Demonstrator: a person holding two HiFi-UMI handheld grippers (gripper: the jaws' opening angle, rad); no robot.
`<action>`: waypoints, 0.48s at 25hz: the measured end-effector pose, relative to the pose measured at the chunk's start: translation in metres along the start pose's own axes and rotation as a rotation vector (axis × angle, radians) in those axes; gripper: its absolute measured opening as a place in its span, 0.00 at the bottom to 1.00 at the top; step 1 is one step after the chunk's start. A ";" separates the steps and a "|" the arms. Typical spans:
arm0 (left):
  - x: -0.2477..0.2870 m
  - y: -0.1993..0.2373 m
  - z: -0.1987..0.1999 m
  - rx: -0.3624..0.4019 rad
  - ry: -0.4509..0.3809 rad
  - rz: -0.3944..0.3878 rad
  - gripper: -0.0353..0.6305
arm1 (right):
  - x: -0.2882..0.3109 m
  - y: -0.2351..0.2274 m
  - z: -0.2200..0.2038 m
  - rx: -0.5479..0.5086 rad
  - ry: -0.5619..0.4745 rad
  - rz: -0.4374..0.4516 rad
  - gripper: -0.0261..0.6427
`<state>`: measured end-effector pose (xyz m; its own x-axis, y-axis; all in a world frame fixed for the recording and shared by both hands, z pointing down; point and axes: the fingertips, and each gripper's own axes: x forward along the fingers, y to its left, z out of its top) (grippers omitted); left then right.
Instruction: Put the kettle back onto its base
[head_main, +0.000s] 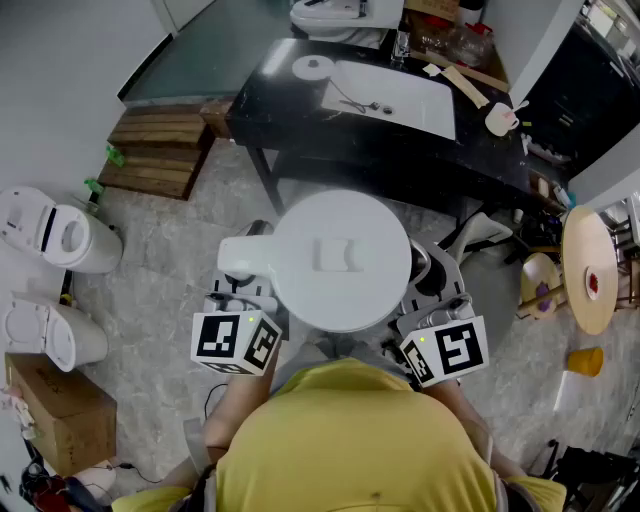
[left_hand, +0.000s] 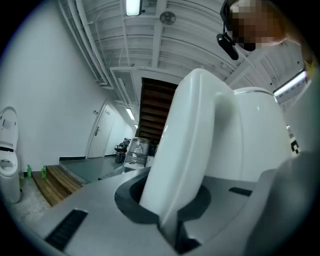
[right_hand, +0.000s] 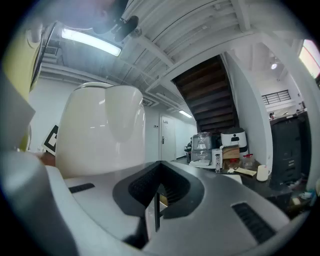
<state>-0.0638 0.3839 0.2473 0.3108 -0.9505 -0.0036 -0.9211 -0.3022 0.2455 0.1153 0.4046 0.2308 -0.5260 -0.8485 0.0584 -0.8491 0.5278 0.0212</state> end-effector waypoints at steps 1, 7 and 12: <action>0.000 -0.001 0.000 0.000 -0.001 0.001 0.10 | 0.000 -0.001 0.000 0.000 -0.001 0.001 0.06; 0.005 -0.003 -0.001 -0.008 -0.003 0.014 0.10 | 0.003 -0.008 0.001 -0.001 -0.006 0.015 0.06; 0.011 -0.005 0.000 -0.006 -0.014 0.032 0.10 | 0.007 -0.016 0.005 0.017 -0.032 0.039 0.06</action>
<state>-0.0559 0.3753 0.2459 0.2775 -0.9607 -0.0090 -0.9291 -0.2707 0.2518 0.1248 0.3897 0.2261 -0.5601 -0.8280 0.0266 -0.8282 0.5604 0.0028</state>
